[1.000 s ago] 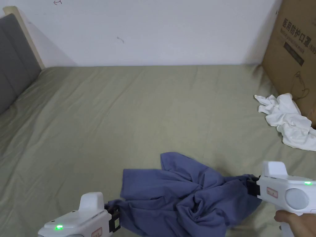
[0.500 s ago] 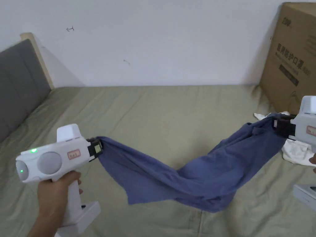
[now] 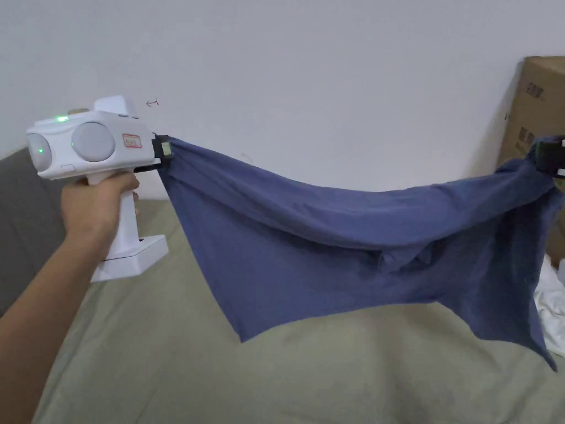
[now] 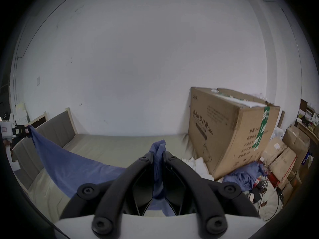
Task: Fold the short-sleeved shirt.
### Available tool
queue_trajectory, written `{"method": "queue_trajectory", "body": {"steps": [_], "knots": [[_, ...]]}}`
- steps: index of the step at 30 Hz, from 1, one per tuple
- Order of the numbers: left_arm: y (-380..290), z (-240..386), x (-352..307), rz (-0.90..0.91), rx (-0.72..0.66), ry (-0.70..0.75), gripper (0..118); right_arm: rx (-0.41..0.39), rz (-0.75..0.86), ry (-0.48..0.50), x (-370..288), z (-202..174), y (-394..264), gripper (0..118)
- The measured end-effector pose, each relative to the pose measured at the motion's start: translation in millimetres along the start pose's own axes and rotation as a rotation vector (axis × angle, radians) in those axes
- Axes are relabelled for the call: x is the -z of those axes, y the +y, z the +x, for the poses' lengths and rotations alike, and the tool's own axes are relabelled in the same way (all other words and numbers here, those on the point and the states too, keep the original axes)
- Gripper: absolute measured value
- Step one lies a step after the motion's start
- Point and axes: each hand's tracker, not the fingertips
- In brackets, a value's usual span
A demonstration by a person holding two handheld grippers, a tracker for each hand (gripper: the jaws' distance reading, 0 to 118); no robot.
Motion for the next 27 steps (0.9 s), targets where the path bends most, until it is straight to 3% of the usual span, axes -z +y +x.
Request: {"method": "queue_trajectory", "body": {"steps": [10,20,27], "knots": [[-6,7,68,-0.008,0.054,0.072,2,0.022,-0.044,-0.038,58,-10,-30,7],[-118,-15,136,-0.201,0.05,0.104,2,0.078,-0.215,-0.046,121,-9,-135,7],[-215,-34,129,-0.339,0.036,0.1,2,0.12,-0.333,-0.056,117,-3,-220,7]]}}
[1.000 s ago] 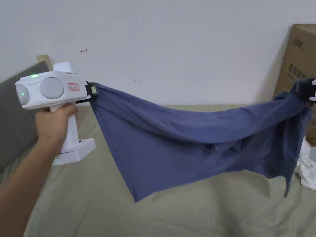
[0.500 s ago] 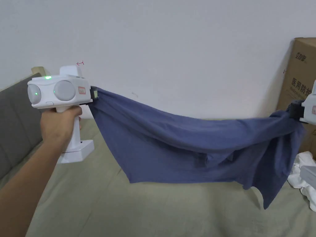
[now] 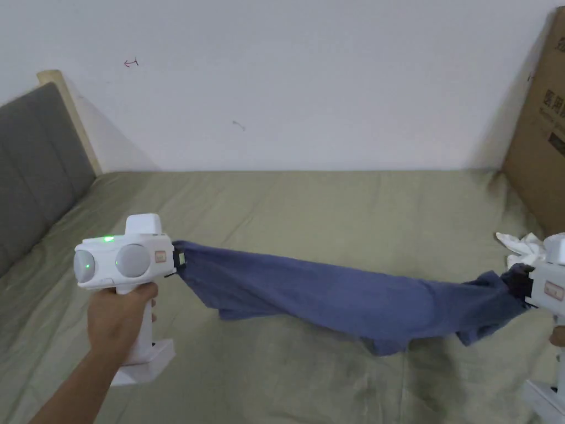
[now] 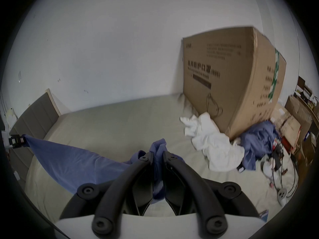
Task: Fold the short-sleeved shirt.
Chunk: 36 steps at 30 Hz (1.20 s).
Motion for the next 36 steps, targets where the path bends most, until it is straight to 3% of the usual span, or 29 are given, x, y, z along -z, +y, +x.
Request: {"method": "queue_trajectory", "body": {"steps": [6,10,15,19,24,27,36], "knots": [[-99,-32,-12,-0.112,-0.028,-0.007,2,0.013,-0.097,0.01,-31,18,-90,7],[-160,-54,-44,-0.174,-0.05,0.013,2,0.082,-0.135,0.024,-64,33,-140,7],[-216,-75,-89,-0.195,-0.081,0.044,2,0.092,-0.146,0.027,-110,39,-182,7],[-250,-83,-127,-0.205,-0.077,0.053,2,0.028,-0.147,0.004,-143,41,-210,7],[-289,-81,-159,-0.24,-0.003,0.093,2,-0.15,-0.206,-0.039,-164,42,-247,7],[-308,-84,-168,-0.27,0.004,0.109,2,-0.186,-0.245,-0.05,-185,26,-265,7],[-335,-85,-158,-0.37,0.001,0.134,2,-0.075,-0.383,-0.062,-167,35,-299,7]]}}
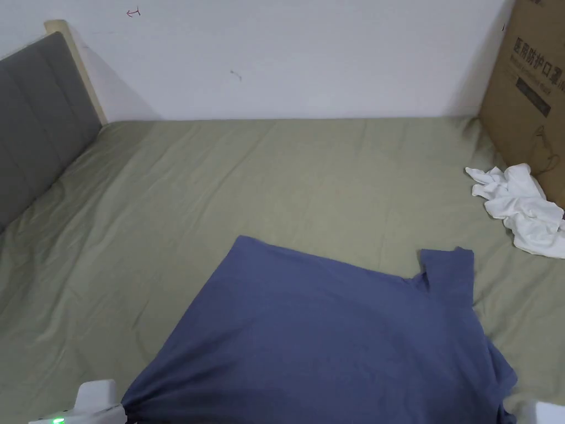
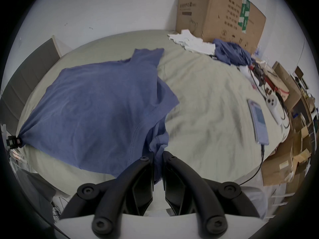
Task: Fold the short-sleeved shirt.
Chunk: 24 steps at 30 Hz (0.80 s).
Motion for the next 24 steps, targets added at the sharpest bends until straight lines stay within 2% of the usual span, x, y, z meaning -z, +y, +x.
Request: {"method": "queue_trajectory", "body": {"steps": [4,6,7,9,12,13,20,24], "knots": [[-2,6,11,-0.033,0.009,0.015,3,-0.022,-0.015,-0.02,-3,-10,4,8],[3,11,5,-0.038,0.006,0.037,19,-0.028,0.0,-0.021,-22,-20,10,12],[8,13,-2,-0.031,-0.003,0.041,42,-0.041,0.011,-0.029,-30,-22,16,30],[16,18,-23,0.067,-0.05,-0.032,82,-0.069,0.1,-0.013,-50,-24,30,74],[38,33,-61,0.217,-0.065,-0.098,99,-0.068,0.261,-0.01,-87,-29,55,91],[46,40,-75,0.272,-0.049,-0.111,105,-0.073,0.307,-0.013,-101,-33,63,91],[92,90,-150,0.624,0.038,-0.104,105,-0.077,0.608,0.01,-155,-33,102,91],[103,109,-170,0.761,0.045,-0.131,105,-0.081,0.727,-0.024,-165,-36,108,91]]}}
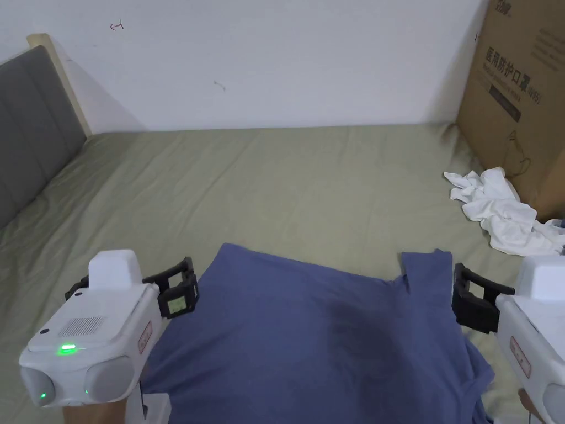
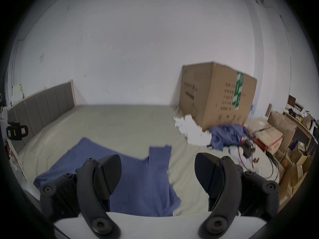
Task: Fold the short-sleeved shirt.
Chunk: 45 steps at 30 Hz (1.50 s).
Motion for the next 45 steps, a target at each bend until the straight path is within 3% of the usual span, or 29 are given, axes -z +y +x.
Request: {"method": "queue_trajectory", "body": {"steps": [3,5,6,7,8,9,19,31,36,38,39,40,42,45], "knots": [[4,12,-5,0.091,0.002,-0.022,94,-0.014,0.049,-0.052,-7,-10,3,85],[1,17,-4,0.099,0.001,-0.034,67,0.003,0.068,-0.056,-10,-10,3,68],[0,18,-4,0.107,-0.004,-0.046,45,0.009,0.074,-0.056,-8,-9,0,54],[-2,20,-4,0.113,-0.007,-0.054,14,0.012,0.078,-0.063,-7,-9,0,29],[-4,23,-2,0.113,-0.012,-0.053,0,0.009,0.081,-0.069,-7,-9,-1,10],[-4,23,-2,0.106,-0.013,-0.068,0,0.003,0.085,-0.073,-7,-8,-2,3],[5,31,55,-0.02,0.025,-0.115,0,0.015,0.067,-0.059,17,-6,-2,3],[13,33,263,-0.344,0.04,-0.238,0,0.002,-0.011,-0.067,99,-10,-2,3],[-13,32,355,-0.528,0.052,-0.204,0,0.005,-0.056,-0.074,132,-20,-3,3],[-26,31,391,-0.626,0.036,-0.18,15,0.003,-0.073,-0.076,144,-19,-5,3],[-33,31,405,-0.664,0.028,-0.16,30,0.001,-0.079,-0.079,149,-19,-6,3],[-41,31,413,-0.704,0.018,-0.147,64,-0.002,-0.087,-0.086,154,-19,-8,3],[-54,31,433,-0.782,0.028,-0.128,99,-0.008,-0.102,-0.099,163,-15,-11,3],[-70,29,444,-0.785,0.037,-0.112,99,-0.008,-0.127,-0.11,174,-12,-16,3]]}}
